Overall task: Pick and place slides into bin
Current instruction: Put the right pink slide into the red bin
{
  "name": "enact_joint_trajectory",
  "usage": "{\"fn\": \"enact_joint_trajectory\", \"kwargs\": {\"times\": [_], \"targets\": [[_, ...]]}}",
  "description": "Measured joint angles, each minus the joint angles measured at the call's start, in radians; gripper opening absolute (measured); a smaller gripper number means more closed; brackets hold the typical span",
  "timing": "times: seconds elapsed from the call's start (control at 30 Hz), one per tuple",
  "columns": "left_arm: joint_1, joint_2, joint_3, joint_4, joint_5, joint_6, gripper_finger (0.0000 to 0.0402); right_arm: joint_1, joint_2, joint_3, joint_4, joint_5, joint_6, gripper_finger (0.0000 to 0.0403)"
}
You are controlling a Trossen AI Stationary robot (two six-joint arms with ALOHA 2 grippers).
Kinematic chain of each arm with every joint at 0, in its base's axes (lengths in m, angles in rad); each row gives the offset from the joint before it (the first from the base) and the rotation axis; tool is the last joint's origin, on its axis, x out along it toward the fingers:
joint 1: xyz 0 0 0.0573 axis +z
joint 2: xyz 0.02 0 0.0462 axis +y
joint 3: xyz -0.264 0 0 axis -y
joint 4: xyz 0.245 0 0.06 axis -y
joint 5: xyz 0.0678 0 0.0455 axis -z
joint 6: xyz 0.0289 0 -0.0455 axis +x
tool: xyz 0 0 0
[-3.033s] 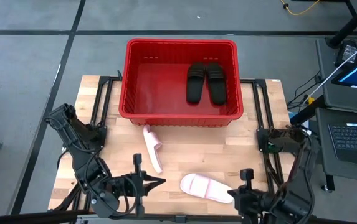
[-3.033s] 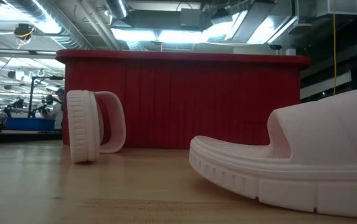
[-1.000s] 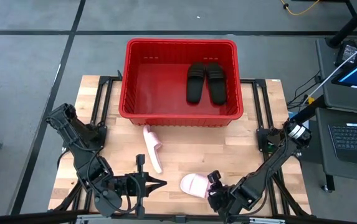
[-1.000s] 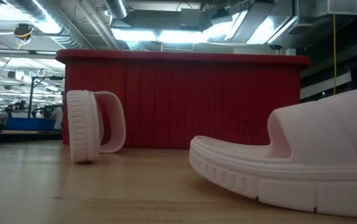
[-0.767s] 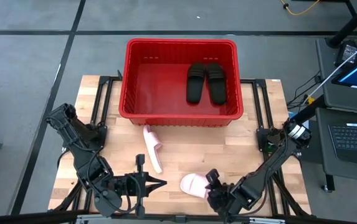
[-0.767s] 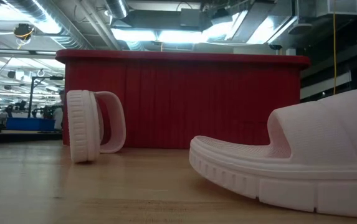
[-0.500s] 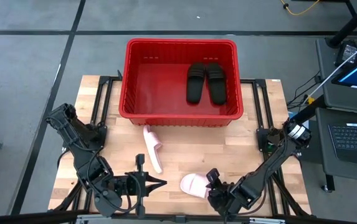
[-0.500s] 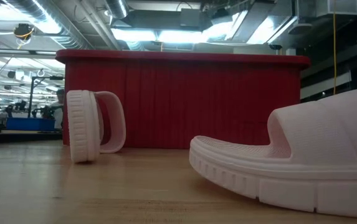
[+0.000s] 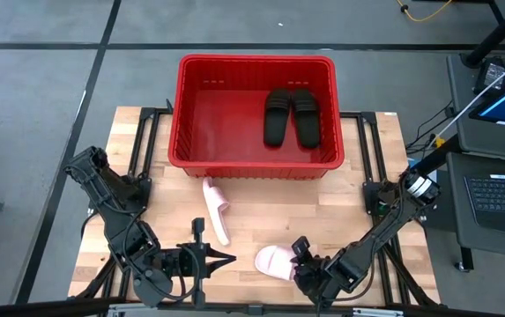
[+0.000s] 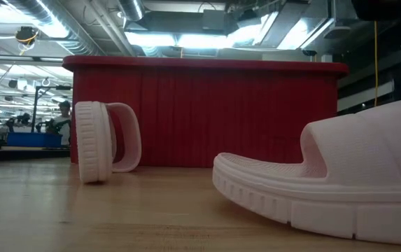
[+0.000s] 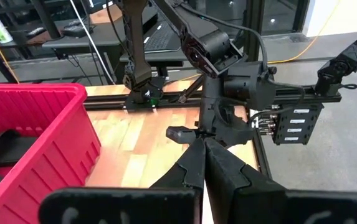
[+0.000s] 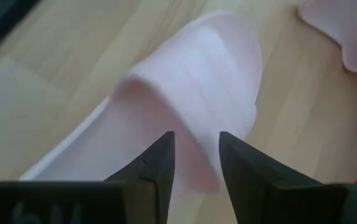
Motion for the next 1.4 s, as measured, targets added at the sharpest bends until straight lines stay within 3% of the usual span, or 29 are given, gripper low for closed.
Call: {"fn": "enact_joint_trajectory", "kwargs": {"times": [0.37, 0.8, 1.4], "targets": [[0.003, 0.000, 0.000, 0.000, -0.001, -0.001, 0.0004, -0.037, 0.000, 0.000, 0.028, -0.005, -0.030, 0.0126], [0.003, 0.000, 0.000, 0.000, 0.001, -0.001, 0.0006, -0.049, 0.000, 0.000, -0.056, -0.056, -0.022, 0.0126], [0.003, 0.000, 0.000, -0.001, 0.002, -0.001, 0.0007, -0.079, 0.000, 0.000, -0.040, -0.015, 0.026, 0.0126]]}}
